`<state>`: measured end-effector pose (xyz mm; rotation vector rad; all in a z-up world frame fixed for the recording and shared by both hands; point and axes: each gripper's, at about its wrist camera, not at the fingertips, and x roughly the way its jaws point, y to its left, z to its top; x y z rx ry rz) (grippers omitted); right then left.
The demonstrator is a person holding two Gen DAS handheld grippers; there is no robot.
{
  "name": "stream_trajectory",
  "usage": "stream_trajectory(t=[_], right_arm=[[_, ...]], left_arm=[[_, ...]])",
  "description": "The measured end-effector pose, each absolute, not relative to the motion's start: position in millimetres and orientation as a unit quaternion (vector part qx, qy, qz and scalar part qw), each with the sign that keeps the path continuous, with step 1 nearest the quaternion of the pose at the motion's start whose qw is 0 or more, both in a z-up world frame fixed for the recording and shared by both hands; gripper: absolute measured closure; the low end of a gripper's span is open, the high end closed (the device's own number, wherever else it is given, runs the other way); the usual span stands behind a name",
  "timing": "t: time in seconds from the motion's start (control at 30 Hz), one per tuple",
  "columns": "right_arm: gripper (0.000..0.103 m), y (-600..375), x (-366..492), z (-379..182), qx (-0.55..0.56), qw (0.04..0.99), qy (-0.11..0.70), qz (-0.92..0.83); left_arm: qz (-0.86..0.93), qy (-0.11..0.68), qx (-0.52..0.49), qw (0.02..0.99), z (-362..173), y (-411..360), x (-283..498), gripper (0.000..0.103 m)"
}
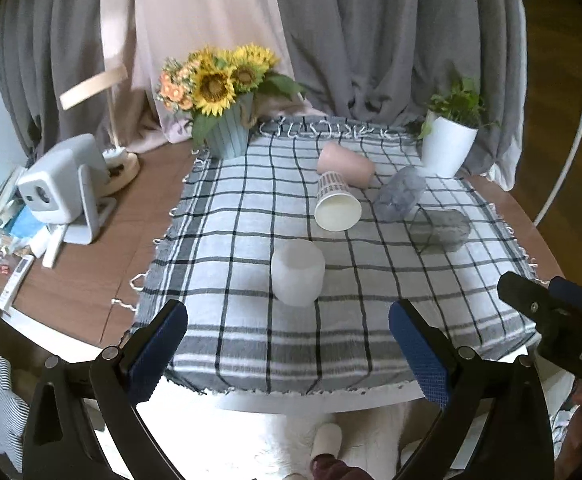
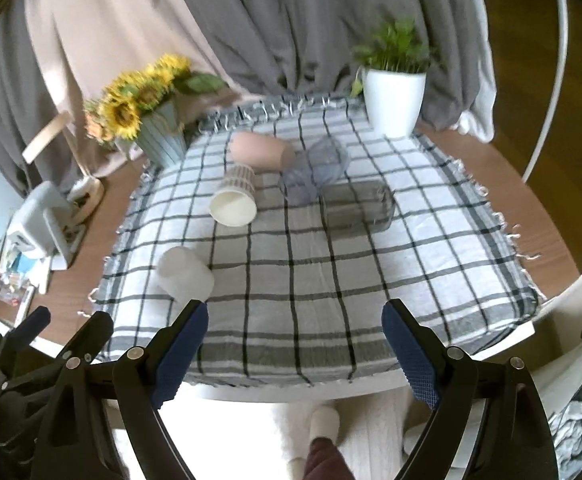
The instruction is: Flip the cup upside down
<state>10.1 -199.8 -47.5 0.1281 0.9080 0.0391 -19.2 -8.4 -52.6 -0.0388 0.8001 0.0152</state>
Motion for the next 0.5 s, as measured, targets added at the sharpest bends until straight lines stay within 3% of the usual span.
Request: stream_trajectory(t=[0.5], right_arm=[[0.014,-204,-86,11,0.061,0.939,0.338,0.034]], left_arm=[[0.02,0.32,-0.03,0.947,0,-18,-97,0.0]])
